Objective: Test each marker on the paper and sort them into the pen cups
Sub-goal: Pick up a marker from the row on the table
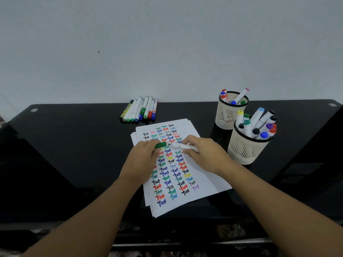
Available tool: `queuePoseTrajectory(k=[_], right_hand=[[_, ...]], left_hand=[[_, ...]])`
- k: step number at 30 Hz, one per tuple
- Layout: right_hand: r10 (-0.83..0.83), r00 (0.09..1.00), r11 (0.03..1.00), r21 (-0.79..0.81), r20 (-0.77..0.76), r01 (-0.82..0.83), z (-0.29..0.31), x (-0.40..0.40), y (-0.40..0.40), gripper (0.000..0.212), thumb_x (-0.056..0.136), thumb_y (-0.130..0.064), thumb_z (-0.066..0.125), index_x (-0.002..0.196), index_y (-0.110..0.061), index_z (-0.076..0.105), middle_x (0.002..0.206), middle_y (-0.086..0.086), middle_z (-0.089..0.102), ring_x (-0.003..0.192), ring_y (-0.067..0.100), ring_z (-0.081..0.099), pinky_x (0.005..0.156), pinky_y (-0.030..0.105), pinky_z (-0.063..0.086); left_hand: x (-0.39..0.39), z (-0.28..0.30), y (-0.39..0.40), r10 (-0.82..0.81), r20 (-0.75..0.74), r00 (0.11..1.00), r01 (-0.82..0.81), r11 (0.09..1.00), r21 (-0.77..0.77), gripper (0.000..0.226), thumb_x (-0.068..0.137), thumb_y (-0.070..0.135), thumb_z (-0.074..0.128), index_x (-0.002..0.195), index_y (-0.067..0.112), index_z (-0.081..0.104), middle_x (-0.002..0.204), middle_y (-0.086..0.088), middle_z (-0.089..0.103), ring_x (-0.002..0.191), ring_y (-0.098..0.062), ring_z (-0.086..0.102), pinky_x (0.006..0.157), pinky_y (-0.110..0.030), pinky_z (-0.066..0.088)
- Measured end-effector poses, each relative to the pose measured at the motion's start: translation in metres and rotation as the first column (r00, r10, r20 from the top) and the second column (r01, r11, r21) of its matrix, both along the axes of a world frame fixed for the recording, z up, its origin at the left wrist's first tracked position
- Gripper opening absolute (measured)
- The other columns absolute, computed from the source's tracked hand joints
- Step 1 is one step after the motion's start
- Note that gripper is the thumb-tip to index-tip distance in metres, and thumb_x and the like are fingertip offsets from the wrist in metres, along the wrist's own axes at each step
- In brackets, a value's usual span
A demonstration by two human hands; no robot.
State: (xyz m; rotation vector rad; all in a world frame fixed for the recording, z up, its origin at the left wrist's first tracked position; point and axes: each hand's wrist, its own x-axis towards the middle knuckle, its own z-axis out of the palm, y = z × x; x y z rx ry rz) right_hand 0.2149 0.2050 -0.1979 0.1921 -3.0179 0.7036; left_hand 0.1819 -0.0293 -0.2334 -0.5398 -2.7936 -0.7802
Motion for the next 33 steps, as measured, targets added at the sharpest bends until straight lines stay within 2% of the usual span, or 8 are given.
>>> queuePoseTrajectory(k=[9, 12, 18, 22, 25, 27, 30, 33], right_hand=[[0.069, 0.997, 0.998, -0.013, -0.041, -0.069, -0.012, -0.01, -0.002, 0.028, 0.105, -0.04, 0.056, 0.133, -0.041, 0.059, 0.11, -0.008, 0.065, 0.091, 0.011, 0.059, 0.076, 0.036, 0.054], [0.108, 0.993, 0.994, 0.026, -0.057, -0.106, -0.011, -0.014, -0.008, 0.029, 0.106, -0.039, 0.055, 0.135, -0.041, 0.058, 0.115, -0.01, 0.065, 0.097, 0.011, 0.058, 0.088, 0.04, 0.051], [0.145, 0.986, 0.975, 0.182, -0.086, -0.127, -0.004, -0.014, -0.01, 0.026, 0.108, -0.042, 0.049, 0.134, -0.041, 0.053, 0.124, -0.014, 0.064, 0.106, 0.01, 0.058, 0.109, 0.046, 0.031], [0.216, 0.975, 0.951, 0.239, -0.06, -0.196, 0.001, -0.01, -0.018, 0.042, 0.109, -0.049, 0.043, 0.149, -0.039, 0.037, 0.146, -0.009, 0.058, 0.118, 0.017, 0.06, 0.114, 0.044, 0.029], [0.235, 0.971, 0.956, 0.192, -0.053, -0.221, 0.003, -0.011, -0.022, 0.051, 0.11, -0.04, 0.042, 0.158, -0.038, 0.021, 0.152, -0.001, 0.051, 0.108, 0.022, 0.065, 0.097, 0.04, 0.051], [0.203, 0.977, 0.972, 0.134, -0.065, -0.194, 0.002, -0.011, -0.021, 0.057, 0.111, -0.036, 0.038, 0.16, -0.044, 0.01, 0.136, 0.0, 0.055, 0.087, 0.019, 0.065, 0.077, 0.042, 0.058], [0.151, 0.987, 0.988, 0.053, -0.052, -0.148, 0.002, -0.011, -0.018, 0.062, 0.111, -0.034, 0.033, 0.157, -0.058, 0.001, 0.105, -0.004, 0.052, 0.077, 0.016, 0.058, 0.068, 0.039, 0.055], [0.123, 0.992, 0.992, -0.005, -0.028, -0.123, 0.003, -0.009, -0.016, 0.058, 0.109, -0.033, 0.035, 0.156, -0.059, 0.013, 0.096, -0.002, 0.057, 0.079, 0.014, 0.058, 0.067, 0.036, 0.052]], left_hand=[[0.001, 0.001, -0.001, -0.078, -0.035, 0.996, 0.077, 0.997, -0.023, 0.035, 0.106, 0.031, 0.049, 0.14, 0.023, 0.055, 0.126, 0.002, 0.062, 0.113, -0.015, 0.052, 0.095, -0.032, 0.044], [0.002, 0.0, -0.002, -0.119, -0.074, 0.99, 0.115, 0.992, -0.048, 0.035, 0.105, 0.027, 0.053, 0.139, 0.021, 0.059, 0.123, 0.001, 0.066, 0.113, -0.017, 0.054, 0.093, -0.031, 0.043], [0.001, -0.002, -0.003, -0.158, -0.137, 0.978, 0.151, 0.987, -0.059, 0.033, 0.102, 0.023, 0.06, 0.134, 0.017, 0.064, 0.118, -0.001, 0.07, 0.108, -0.019, 0.059, 0.09, -0.027, 0.04], [0.004, 0.001, -0.002, -0.165, -0.139, 0.976, 0.16, 0.986, -0.051, 0.038, 0.101, 0.024, 0.062, 0.139, 0.018, 0.061, 0.115, -0.002, 0.071, 0.106, -0.021, 0.062, 0.088, -0.027, 0.04], [0.006, 0.003, 0.0, -0.077, -0.048, 0.996, 0.076, 0.997, -0.017, 0.056, 0.102, 0.038, 0.057, 0.155, 0.029, 0.039, 0.126, 0.002, 0.064, 0.116, -0.016, 0.055, 0.092, -0.025, 0.037], [0.004, 0.004, 0.001, -0.015, 0.03, 0.999, 0.016, 1.0, -0.013, 0.07, 0.099, 0.052, 0.056, 0.159, 0.034, 0.024, 0.137, 0.004, 0.058, 0.126, -0.015, 0.049, 0.1, -0.028, 0.037], [-0.001, 0.001, 0.001, -0.01, 0.01, 1.0, 0.011, 0.997, -0.08, 0.08, 0.093, 0.068, 0.051, 0.158, 0.028, 0.03, 0.15, 0.003, 0.051, 0.138, -0.016, 0.043, 0.116, -0.038, 0.035], [-0.005, -0.004, 0.0, -0.028, 0.02, 0.999, 0.031, 0.983, -0.182, 0.082, 0.089, 0.08, 0.041, 0.154, 0.029, 0.041, 0.159, 0.003, 0.041, 0.148, -0.016, 0.032, 0.123, -0.044, 0.024]])
